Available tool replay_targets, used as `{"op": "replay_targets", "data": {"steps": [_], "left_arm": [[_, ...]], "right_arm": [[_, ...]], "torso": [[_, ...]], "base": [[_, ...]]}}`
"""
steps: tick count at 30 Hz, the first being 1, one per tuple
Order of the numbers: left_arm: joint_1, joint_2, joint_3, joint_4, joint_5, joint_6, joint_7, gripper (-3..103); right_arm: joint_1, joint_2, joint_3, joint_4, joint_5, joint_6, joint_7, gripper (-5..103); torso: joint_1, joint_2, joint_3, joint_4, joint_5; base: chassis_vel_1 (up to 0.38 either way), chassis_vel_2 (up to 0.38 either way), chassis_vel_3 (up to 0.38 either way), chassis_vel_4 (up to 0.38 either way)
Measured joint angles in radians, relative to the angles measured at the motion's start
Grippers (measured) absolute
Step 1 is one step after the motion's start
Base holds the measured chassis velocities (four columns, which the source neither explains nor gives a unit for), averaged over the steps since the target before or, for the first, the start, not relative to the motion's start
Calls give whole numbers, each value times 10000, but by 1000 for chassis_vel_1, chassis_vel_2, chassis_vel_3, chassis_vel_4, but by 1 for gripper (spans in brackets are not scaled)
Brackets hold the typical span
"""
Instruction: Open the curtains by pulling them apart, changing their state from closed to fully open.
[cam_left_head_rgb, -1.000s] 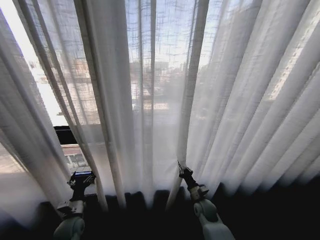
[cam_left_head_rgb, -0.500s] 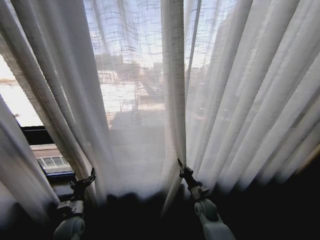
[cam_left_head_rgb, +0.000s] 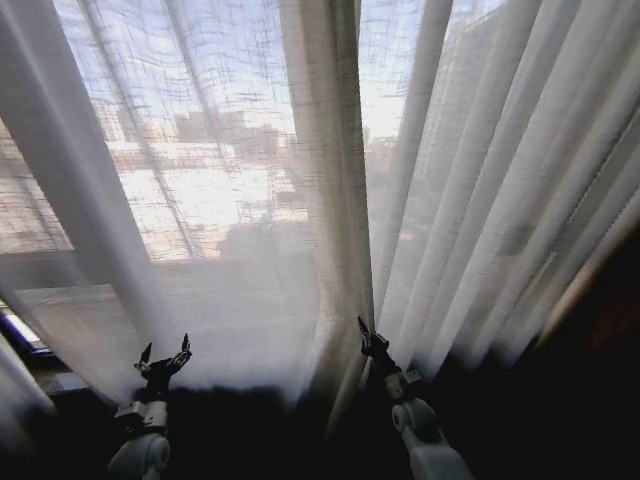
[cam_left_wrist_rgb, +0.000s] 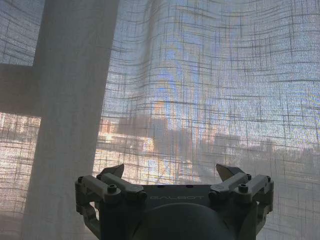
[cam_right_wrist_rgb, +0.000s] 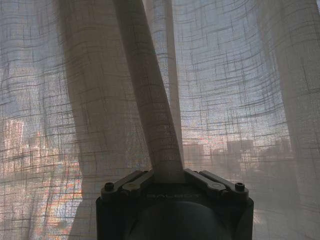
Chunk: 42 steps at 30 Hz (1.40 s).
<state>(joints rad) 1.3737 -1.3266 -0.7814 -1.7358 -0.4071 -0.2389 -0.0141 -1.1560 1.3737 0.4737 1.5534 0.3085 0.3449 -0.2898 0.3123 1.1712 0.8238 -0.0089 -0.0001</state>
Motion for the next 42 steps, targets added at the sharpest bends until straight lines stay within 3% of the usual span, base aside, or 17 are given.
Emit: {"op": "replay_targets", "data": {"steps": [42], "left_arm": [[0,0,-2,0,0,0,0,100]], "right_arm": [[55,-73,96,-221,153,87,-297,0]], "torso": [[0,-1,0,1,3]], "base": [[-353,-355,357,355]]}}
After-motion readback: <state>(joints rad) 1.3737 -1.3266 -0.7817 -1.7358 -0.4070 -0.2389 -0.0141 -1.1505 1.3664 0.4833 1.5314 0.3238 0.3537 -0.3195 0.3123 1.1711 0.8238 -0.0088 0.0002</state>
